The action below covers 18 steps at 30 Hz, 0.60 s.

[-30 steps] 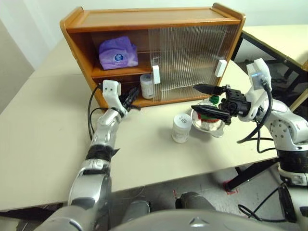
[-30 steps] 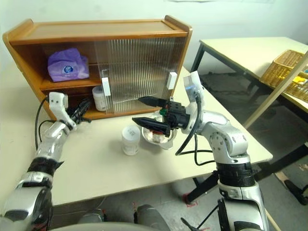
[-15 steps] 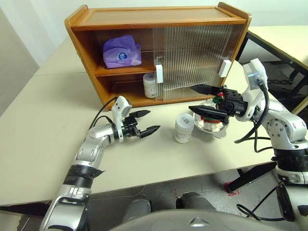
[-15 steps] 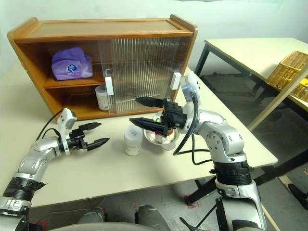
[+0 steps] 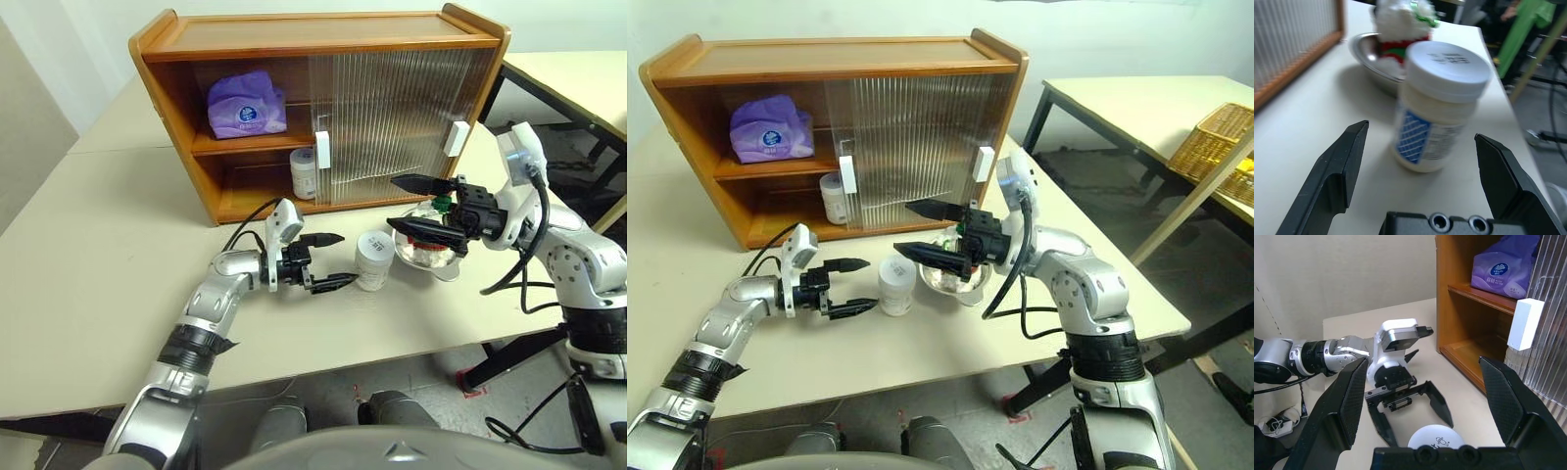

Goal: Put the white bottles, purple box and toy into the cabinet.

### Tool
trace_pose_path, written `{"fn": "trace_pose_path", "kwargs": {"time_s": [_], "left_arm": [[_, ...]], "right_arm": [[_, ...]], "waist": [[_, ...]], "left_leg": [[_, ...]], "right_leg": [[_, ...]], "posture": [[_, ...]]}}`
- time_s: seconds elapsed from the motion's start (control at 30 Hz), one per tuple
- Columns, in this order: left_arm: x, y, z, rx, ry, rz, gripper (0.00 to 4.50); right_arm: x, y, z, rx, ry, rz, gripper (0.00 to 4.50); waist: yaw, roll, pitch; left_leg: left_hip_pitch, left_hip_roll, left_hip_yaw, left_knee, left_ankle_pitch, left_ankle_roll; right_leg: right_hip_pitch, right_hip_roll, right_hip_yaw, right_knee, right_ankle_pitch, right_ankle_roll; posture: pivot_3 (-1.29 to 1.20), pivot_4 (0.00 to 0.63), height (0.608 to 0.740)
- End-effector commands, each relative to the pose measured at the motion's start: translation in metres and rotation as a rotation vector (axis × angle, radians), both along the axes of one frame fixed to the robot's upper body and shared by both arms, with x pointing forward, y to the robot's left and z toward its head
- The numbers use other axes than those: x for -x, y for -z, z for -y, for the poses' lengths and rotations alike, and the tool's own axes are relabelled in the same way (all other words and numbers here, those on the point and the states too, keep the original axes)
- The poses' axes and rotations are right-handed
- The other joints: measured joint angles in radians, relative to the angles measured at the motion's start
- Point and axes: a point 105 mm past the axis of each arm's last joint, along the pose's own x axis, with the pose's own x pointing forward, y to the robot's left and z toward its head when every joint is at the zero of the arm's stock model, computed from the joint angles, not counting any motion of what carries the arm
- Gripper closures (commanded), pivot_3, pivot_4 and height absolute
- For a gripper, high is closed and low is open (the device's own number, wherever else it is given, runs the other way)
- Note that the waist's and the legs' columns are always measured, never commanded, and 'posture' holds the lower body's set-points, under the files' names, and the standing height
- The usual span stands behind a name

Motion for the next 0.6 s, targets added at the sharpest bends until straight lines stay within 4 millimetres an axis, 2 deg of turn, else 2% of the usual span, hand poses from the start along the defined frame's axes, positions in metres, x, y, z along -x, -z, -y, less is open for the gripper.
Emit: {"fn": "trace_pose_path", "kwargs": {"time_s": [0.03, 0.3, 0.6], "left_arm": [[0.003, 0.002, 0.005, -0.021, 0.052, 0.006, 0.03], [-0.010, 0.013, 0.019, -0.026, 0.050, 0.001, 0.03], [-0.014, 0.023, 0.027, -0.034, 0.067, -0.007, 0.03]], "right_arm": [[0.001, -0.002, 0.004, 0.000, 0.014, 0.005, 0.00], [0.002, -0.003, 0.006, 0.001, 0.026, 0.010, 0.00], [0.003, -0.003, 0.009, 0.007, 0.042, 0.011, 0.00]], "waist": [[-0.001, 0.000, 0.000], [-0.004, 0.000, 0.000], [-0.020, 0.000, 0.000]], "left_leg": [[0.000, 0.000, 0.000, 0.000, 0.000, 0.000], [0.000, 0.001, -0.002, 0.000, 0.000, 0.001], [-0.001, 0.001, -0.002, 0.000, 0.000, 0.001]], "right_leg": [[0.000, 0.000, 0.000, 0.000, 0.000, 0.000], [0.000, -0.002, 0.000, 0.000, 0.000, 0.000], [0.000, 0.001, 0.000, 0.000, 0.000, 0.004]], "posture": [[-0.13, 0.000, 0.740], [-0.17, 0.000, 0.740], [-0.18, 0.000, 0.740]]}}
